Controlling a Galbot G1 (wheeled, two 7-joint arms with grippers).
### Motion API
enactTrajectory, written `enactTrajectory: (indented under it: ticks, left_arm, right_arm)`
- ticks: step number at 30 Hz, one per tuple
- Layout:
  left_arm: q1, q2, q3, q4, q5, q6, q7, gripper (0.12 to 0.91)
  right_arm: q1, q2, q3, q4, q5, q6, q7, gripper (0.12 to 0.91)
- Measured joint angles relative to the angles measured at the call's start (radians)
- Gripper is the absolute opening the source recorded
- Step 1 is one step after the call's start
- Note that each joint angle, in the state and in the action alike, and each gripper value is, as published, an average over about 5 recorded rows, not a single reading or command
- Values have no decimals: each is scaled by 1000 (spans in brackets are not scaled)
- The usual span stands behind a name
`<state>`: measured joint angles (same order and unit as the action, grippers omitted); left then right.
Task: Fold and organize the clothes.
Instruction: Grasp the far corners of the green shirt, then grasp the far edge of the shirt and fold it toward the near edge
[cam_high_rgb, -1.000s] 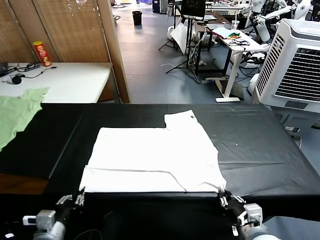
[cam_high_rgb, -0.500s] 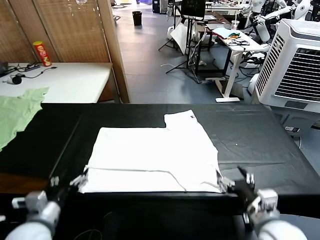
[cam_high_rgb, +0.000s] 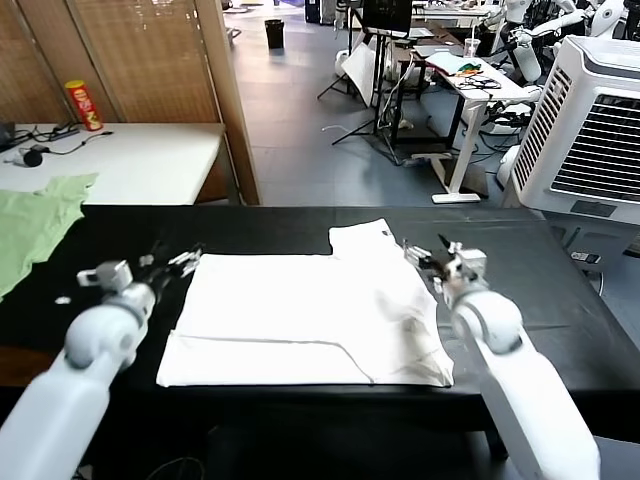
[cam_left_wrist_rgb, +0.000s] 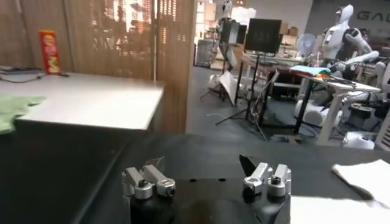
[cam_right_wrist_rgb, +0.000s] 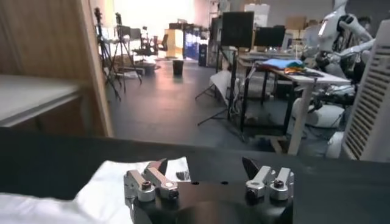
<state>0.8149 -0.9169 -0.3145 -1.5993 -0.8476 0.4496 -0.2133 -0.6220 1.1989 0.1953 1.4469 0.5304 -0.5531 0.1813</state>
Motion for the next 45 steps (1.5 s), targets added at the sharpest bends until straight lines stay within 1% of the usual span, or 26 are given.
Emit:
enactTrajectory:
  ticks: [3, 7, 11, 18, 19, 21, 22, 23, 25, 26, 31, 32, 33, 34, 36, 37, 41, 45]
  left_arm:
    - [-78, -22, 56, 104, 7, 23, 9, 798]
    - [-131, -44, 100, 201, 18, 48, 23, 798]
    - [-153, -57, 123, 257, 38, 58, 44, 798]
    - [-183, -86, 132, 320, 55, 51, 52, 798]
    - [-184, -88, 133, 324, 55, 51, 55, 798]
    - [-183, -91, 133, 330, 56, 50, 60, 795]
    - [-182, -91, 133, 330, 57, 49, 61, 791]
    - [-180, -92, 133, 331, 59, 48, 62, 778]
    - [-176, -92, 132, 332, 64, 44, 63, 719]
    - [-175, -92, 132, 334, 66, 42, 64, 676]
    - [-169, -92, 130, 342, 76, 32, 83, 400]
    - [-168, -92, 130, 341, 76, 30, 88, 349]
    - [-167, -92, 130, 340, 76, 29, 92, 283]
    - [-166, -92, 130, 338, 76, 29, 95, 232]
    - [-165, -91, 130, 333, 75, 28, 100, 158]
    - [-165, -90, 130, 330, 75, 28, 101, 137]
    - [-164, -86, 128, 315, 73, 24, 101, 127]
    - [-155, -77, 115, 294, 73, 19, 98, 126]
  right_arm:
    - [60, 29, -29, -100, 14, -9, -2, 798]
    - [118, 64, -51, -209, 12, -10, -8, 798]
    - [157, 89, -63, -291, -6, -7, -18, 798]
    - [192, 108, -72, -379, -21, -7, -33, 794]
    - [194, 109, -74, -385, -21, -9, -34, 780]
    - [197, 111, -76, -394, -21, -13, -39, 719]
    - [198, 112, -77, -398, -22, -14, -42, 673]
    - [199, 114, -77, -402, -22, -15, -45, 611]
    - [201, 119, -77, -410, -22, -16, -50, 512]
    - [201, 121, -77, -413, -23, -16, -52, 462]
    - [199, 131, -69, -420, -22, -23, -59, 208]
    - [198, 132, -66, -419, -21, -25, -61, 169]
    - [195, 133, -62, -418, -21, -24, -64, 148]
    - [192, 134, -59, -416, -21, -21, -67, 126]
    - [186, 134, -50, -410, -23, -6, -76, 122]
    - [182, 134, -45, -407, -24, 2, -80, 122]
    - [165, 127, -31, -382, -28, 37, -86, 122]
    - [137, 106, -18, -322, -29, 71, -99, 122]
